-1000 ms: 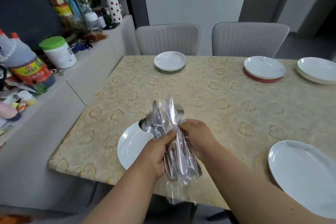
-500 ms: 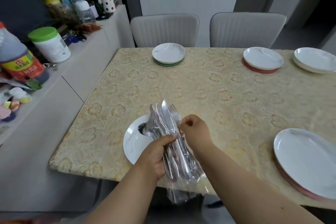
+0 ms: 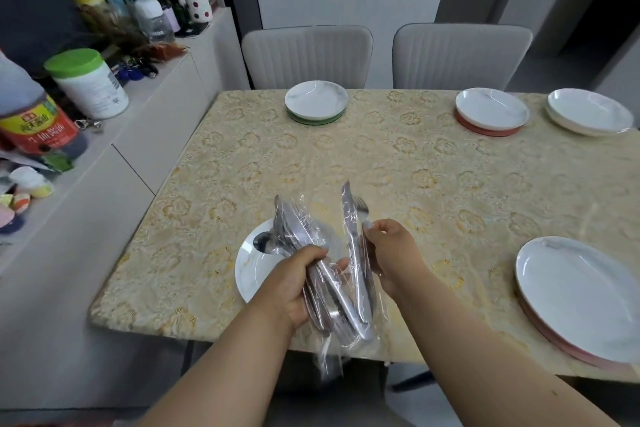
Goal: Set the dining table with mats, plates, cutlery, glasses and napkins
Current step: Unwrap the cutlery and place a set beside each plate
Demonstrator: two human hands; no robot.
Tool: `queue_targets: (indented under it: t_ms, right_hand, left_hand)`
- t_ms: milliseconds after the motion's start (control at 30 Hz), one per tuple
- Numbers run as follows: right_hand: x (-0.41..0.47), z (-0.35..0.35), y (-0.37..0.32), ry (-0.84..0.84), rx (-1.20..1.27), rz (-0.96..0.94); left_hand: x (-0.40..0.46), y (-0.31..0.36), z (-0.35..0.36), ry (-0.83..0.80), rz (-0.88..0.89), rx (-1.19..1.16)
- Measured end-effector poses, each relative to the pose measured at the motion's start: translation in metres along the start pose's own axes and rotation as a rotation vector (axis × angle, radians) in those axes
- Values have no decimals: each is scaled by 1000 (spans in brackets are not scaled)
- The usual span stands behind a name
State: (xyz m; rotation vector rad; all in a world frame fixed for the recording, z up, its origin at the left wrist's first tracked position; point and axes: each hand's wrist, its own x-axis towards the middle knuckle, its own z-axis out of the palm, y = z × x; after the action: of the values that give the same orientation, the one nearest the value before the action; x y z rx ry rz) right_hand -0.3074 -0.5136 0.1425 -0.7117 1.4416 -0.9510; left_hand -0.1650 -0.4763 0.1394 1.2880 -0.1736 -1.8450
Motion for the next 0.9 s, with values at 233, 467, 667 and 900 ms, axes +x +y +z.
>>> queue_targets:
  t_ms: [233,467,667,900]
  right_hand:
    - [10,-47,-15,165,-19,-77]
    - [42,-106,3,320,-117,-19]
    - [57,-137,2,369,-121,2]
    - [63,-163,-6,405,-81,-11]
  left_hand:
    - [29,-21,36,5,-35,407]
    - [80,-63,81,152,25,794]
    - [116,-91,112,137,81,857]
    - [153,-76,164,228,106,550]
